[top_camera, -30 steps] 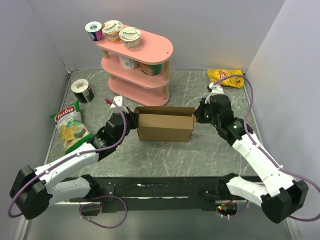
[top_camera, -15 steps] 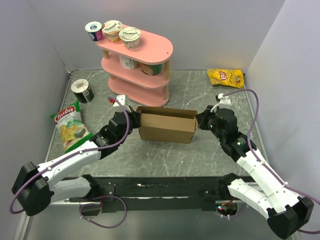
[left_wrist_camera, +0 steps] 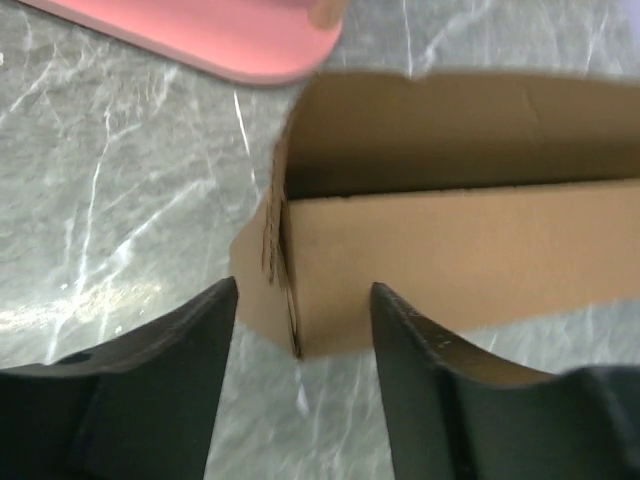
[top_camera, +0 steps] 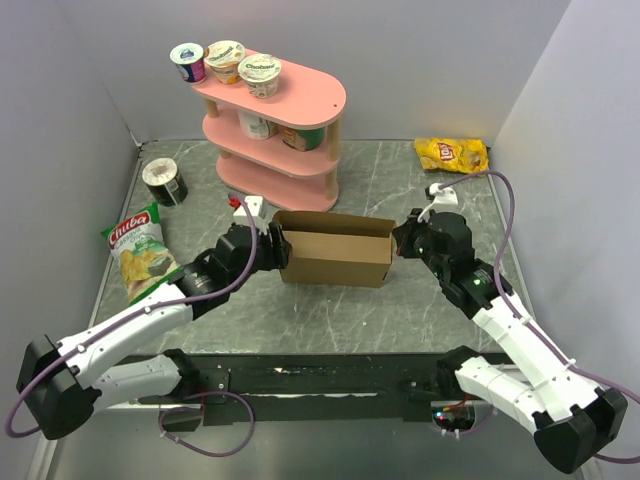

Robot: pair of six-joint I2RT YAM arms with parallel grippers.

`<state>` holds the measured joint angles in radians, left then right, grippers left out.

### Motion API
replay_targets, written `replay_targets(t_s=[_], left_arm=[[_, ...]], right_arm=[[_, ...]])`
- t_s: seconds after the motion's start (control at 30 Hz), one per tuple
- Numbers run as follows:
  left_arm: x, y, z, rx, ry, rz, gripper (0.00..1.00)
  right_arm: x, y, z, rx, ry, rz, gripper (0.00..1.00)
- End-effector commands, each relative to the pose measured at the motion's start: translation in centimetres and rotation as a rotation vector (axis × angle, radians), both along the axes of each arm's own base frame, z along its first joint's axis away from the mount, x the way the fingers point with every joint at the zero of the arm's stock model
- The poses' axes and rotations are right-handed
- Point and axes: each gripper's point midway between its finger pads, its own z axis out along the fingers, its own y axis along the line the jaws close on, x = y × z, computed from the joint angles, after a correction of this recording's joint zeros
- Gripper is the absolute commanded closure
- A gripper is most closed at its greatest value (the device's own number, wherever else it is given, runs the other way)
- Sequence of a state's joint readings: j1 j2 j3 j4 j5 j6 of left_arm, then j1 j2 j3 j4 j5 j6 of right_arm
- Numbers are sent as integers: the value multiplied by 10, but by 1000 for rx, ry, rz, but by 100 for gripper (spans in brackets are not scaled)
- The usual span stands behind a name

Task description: Fold the paper box

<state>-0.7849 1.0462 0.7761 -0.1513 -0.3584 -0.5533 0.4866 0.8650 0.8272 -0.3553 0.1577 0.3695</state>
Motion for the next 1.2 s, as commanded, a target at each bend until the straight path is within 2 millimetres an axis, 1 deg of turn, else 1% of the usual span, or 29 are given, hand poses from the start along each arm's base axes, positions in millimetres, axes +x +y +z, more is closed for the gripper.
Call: replay_targets(t_s=[0.0, 0.03, 0.07, 0.13, 0.17, 0.2, 0.27, 0.3, 0.33, 0.4, 0.43, 0.47, 0.53, 0.67, 0.83, 0.93, 0.97, 1.03, 1.13, 1.17], left_arm=[[-9, 1, 35, 25, -31, -85, 36], [-8, 2, 41, 24, -39, -91, 35], [-6, 2, 52, 14, -55, -99, 33], [0, 10, 57, 28, -54, -110, 33], [5, 12, 64, 30, -64, -115, 33], [10, 18, 66, 44, -67, -124, 35], [17, 20, 75, 59, -89, -152, 39], [20, 21, 75, 66, -81, -159, 41], [19, 16, 76, 64, -75, -194, 42], [25, 11, 73, 97, -57, -221, 45], [24, 10, 67, 114, -25, -235, 47], [28, 8, 64, 132, -12, -243, 51], [29, 6, 58, 148, 14, -251, 54], [32, 5, 56, 150, 22, -247, 53], [35, 6, 47, 166, 48, -237, 55], [36, 5, 42, 168, 53, -238, 64], [37, 4, 45, 161, 42, -236, 70], [39, 3, 43, 158, 41, -236, 76], [41, 0, 40, 147, 63, -228, 89], [41, 0, 39, 137, 73, -220, 97]], right_arm=[[-15, -3, -33, -105, 127, 49, 100], [-15, -3, -33, -105, 126, 52, 100], [-15, -2, -33, -100, 128, 57, 100], [-15, 0, -33, -96, 128, 64, 100], [-15, 0, -33, -95, 128, 65, 100], [-16, 1, -34, -97, 129, 71, 100], [-15, 0, -33, -99, 129, 68, 100], [-16, 0, -33, -99, 129, 72, 100], [-16, 0, -33, -103, 126, 73, 100], [-16, 0, -32, -106, 125, 74, 100], [-16, -1, -31, -107, 124, 71, 100], [-16, -1, -31, -108, 123, 71, 100], [-16, -1, -31, -112, 123, 72, 100], [-16, 0, -31, -106, 122, 76, 100], [-16, -1, -32, -110, 122, 75, 100], [-15, -1, -31, -109, 119, 75, 100], [-16, 0, -32, -108, 123, 78, 100], [-15, 1, -33, -105, 125, 79, 100], [-15, 1, -35, -103, 128, 79, 100], [-15, 1, -35, -101, 128, 77, 100]])
